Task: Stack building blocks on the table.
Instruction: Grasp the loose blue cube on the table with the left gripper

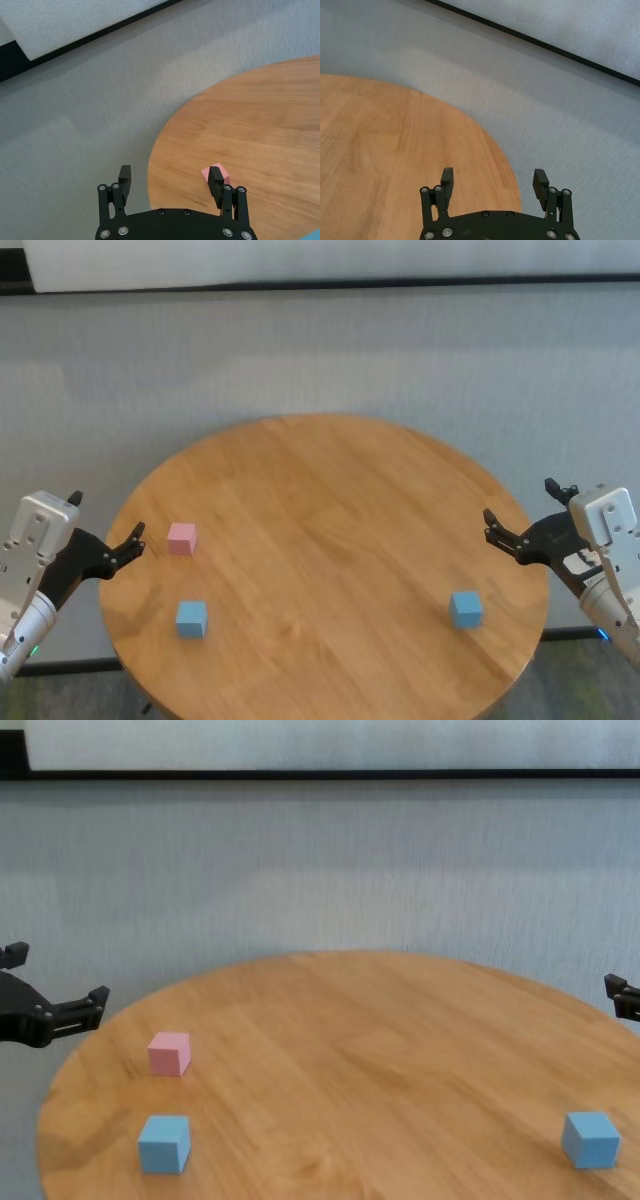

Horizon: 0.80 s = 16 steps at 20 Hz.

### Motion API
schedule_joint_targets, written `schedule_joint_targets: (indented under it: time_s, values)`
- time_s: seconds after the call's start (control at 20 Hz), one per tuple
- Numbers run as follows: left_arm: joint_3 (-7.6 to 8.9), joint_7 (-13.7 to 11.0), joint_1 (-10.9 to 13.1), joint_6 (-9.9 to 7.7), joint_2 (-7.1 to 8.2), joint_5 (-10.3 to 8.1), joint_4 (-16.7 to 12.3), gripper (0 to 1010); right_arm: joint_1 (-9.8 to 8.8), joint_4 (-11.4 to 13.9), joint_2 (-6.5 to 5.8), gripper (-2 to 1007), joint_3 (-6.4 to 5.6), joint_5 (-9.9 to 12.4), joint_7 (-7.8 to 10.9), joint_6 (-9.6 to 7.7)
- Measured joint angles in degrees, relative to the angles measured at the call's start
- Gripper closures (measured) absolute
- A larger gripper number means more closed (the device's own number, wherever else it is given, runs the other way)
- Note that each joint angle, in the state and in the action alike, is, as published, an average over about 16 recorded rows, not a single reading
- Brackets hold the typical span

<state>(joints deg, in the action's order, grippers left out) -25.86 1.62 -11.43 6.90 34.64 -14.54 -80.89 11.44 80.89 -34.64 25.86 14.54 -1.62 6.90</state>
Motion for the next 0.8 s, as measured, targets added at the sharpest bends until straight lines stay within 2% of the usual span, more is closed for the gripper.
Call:
schedule_joint_targets:
  time_s: [0.45, 0.8]
  values:
    - [0.08, -0.44, 0.17, 0.00, 0.12, -0.14, -0.24, 10, 0.00, 0.00, 0.00, 0, 0.00, 0.00, 0.00, 0.00]
    - [0.87, -3.24, 1.95, -0.18, 1.43, -1.69, -2.27, 10, 0.00, 0.00, 0.00, 0, 0.00, 0.00, 0.00, 0.00]
